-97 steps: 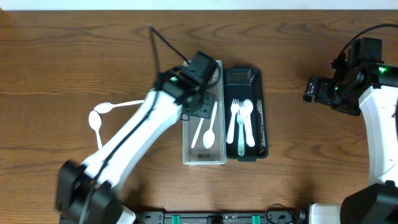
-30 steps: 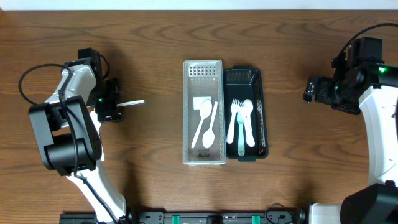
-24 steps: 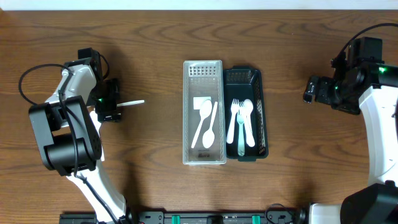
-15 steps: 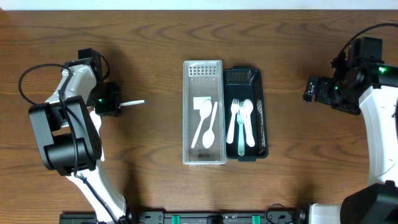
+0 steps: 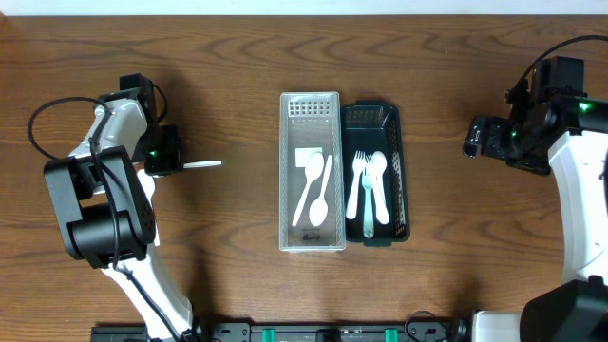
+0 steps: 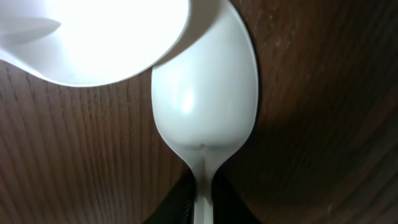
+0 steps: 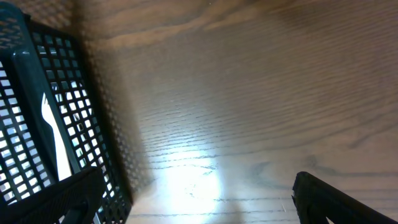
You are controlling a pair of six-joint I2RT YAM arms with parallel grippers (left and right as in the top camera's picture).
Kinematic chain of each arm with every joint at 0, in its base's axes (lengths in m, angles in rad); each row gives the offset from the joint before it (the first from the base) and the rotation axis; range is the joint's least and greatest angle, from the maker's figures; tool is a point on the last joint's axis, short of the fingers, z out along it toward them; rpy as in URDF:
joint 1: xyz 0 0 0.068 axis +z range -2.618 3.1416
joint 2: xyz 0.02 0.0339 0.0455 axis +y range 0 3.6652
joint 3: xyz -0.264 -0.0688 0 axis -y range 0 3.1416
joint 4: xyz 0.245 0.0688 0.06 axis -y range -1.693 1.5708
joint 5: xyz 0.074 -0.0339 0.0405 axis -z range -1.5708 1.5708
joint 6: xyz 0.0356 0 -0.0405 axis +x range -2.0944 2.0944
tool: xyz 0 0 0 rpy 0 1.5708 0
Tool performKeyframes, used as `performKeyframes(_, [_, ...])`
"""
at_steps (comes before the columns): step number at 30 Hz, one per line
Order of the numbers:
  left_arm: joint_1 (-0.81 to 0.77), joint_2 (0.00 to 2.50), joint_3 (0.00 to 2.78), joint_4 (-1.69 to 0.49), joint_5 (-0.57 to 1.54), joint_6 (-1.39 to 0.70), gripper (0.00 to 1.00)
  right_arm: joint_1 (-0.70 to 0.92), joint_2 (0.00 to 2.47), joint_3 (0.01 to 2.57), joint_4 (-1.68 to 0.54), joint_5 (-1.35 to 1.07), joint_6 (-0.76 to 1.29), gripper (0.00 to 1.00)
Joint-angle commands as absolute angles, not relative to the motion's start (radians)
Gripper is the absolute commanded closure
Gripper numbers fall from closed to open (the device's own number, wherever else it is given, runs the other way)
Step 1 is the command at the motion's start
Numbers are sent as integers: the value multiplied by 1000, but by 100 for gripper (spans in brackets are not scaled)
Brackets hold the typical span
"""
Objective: Pack container
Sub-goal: 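Place the spoon into the white basket and release it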
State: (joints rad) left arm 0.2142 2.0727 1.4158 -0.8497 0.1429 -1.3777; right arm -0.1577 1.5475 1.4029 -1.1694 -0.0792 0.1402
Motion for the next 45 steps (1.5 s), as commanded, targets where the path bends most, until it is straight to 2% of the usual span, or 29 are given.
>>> performKeyframes(1, [218, 2091, 1410, -859, 131, -1303, 86, -156, 1554, 1398, -1170, -86, 125, 1])
performKeyframes(4, [219, 2089, 1411, -859, 189, -1209, 95, -156, 1554, 1398, -1171, -86, 125, 1])
performKeyframes(12, [196, 1991, 1412, -916, 218, -1002, 94, -156, 1554, 1398, -1171, -86, 125, 1])
performKeyframes(16, [140, 1845, 1413, -964, 135, -879, 94, -156, 1554, 1398, -1171, -86, 125, 1])
performKeyframes(23, [-95, 1525, 1413, -960, 43, -590, 94, -156, 1554, 1398, -1171, -87, 125, 1])
performKeyframes(28, [-310, 1424, 1413, -965, 40, -430, 94, -156, 1554, 1398, -1173, -87, 125, 1])
performKeyframes(33, [-515, 1446, 1413, -957, 40, -231, 94, -156, 1554, 1398, -1177, -87, 125, 1])
performKeyframes(37, [-603, 1517, 1413, -948, 40, -133, 94, -156, 1554, 1398, -1179, -87, 126, 1])
performKeyframes(45, [-626, 1722, 1413, -925, 40, -94, 94, -156, 1554, 1398, -1185, -87, 125, 1])
